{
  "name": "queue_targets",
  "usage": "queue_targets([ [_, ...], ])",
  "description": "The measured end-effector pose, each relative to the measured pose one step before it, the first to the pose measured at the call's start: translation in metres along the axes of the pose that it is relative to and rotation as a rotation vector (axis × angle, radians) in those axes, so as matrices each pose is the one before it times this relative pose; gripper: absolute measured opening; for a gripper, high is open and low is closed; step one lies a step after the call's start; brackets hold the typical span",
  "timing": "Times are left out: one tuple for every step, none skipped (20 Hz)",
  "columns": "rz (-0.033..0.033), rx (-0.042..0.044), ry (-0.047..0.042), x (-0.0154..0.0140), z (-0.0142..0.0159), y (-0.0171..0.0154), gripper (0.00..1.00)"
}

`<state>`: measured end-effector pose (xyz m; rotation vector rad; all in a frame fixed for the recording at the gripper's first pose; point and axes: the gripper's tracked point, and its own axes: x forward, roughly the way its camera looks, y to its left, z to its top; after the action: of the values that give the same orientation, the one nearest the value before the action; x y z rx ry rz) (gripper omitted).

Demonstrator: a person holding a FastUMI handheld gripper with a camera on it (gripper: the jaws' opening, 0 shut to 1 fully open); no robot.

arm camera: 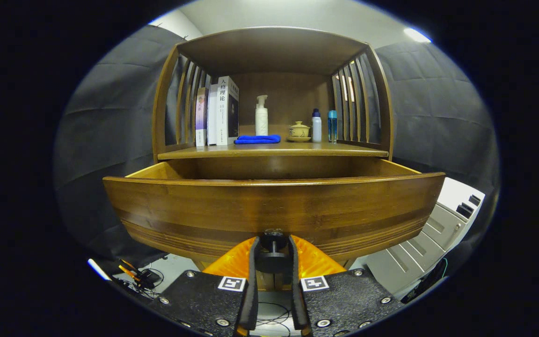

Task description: Pull open the drawer, take out the items inside it, and place them on the countertop above the cabinet.

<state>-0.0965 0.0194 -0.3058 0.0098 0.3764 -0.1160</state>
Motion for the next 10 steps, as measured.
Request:
queue_targets([
  [0.00337,0.00890,0.00038,-0.00393,-0.00125,-0.00043,0.29],
  [0.00119,0.01028,0.00060,-0.00344,-0.00030,-0.00037,0.29],
  [-0.00031,0.00621,0.00275,-0.00293,-0.00186,-0.00015,0.29],
  [-0.00159,0.00057,0.00284,-0.00248,-0.00102,0.00020,0.29],
  [-0.00073,-0.00161,0.00180,-0.00314,-0.00095,0.00032,0.29],
  [0.00089,0.00176,-0.00092,-0.00344,-0.00023,0.00034,0.29],
  [0.00007,0.00641,-0.00077,-0.00263,-0.00179,0.00060,0.29],
  [0.00128,0.00831,-0.00240,-0.00434,0.00041,-0.00016,0.29],
  [0.00341,0.00008,0.00018,-0.00314,-0.00194,0.00132,0.29],
  [0.00258,-0.00520,0.00031,-0.00233,-0.00128,0.00030,0.29],
])
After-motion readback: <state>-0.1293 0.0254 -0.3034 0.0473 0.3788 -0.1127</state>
